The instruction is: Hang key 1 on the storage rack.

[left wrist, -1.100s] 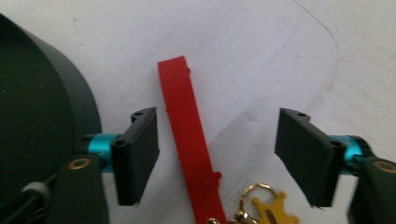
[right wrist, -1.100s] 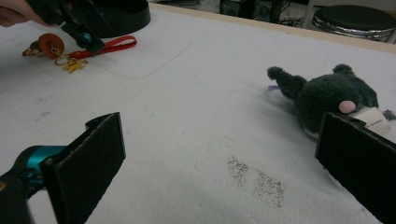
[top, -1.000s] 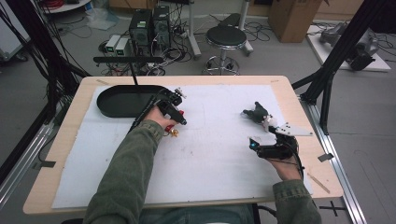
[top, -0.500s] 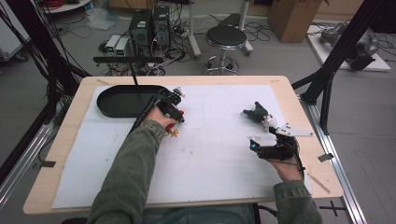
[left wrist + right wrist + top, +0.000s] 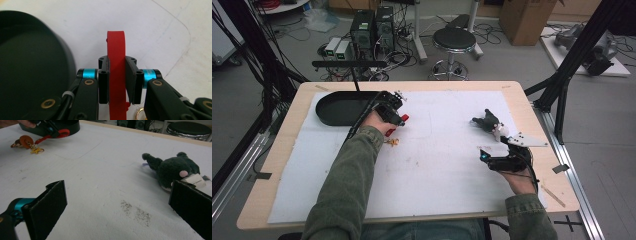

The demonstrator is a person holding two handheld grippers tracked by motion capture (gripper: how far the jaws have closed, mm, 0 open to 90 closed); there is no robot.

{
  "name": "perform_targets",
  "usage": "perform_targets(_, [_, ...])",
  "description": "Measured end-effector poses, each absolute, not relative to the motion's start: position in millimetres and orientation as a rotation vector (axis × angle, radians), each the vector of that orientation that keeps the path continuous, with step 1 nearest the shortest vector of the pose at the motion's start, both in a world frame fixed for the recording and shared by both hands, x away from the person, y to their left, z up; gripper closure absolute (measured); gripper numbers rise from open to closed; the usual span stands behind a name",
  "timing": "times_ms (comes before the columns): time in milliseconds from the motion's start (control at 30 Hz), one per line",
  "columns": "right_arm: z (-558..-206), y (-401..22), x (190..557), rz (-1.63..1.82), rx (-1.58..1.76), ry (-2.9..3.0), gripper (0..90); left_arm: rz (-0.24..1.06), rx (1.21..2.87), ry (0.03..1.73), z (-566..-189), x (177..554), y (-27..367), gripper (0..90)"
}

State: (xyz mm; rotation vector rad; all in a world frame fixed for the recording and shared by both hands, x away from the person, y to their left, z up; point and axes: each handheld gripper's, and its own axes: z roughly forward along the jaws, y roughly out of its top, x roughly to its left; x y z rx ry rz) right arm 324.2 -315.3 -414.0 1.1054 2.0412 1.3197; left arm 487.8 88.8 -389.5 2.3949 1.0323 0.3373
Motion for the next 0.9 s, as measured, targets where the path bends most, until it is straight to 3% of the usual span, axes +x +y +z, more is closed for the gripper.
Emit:
perform_targets(500, [-414,-313,325,1.32,1.096,2.041,0.5,0.404,2.232,1.04,-335,473,125,74.9])
perform_targets(900, [-414,-313,325,1.32,1.101,2.044,0.5,0.471,2.201,1.013,-295,470,128,75.0])
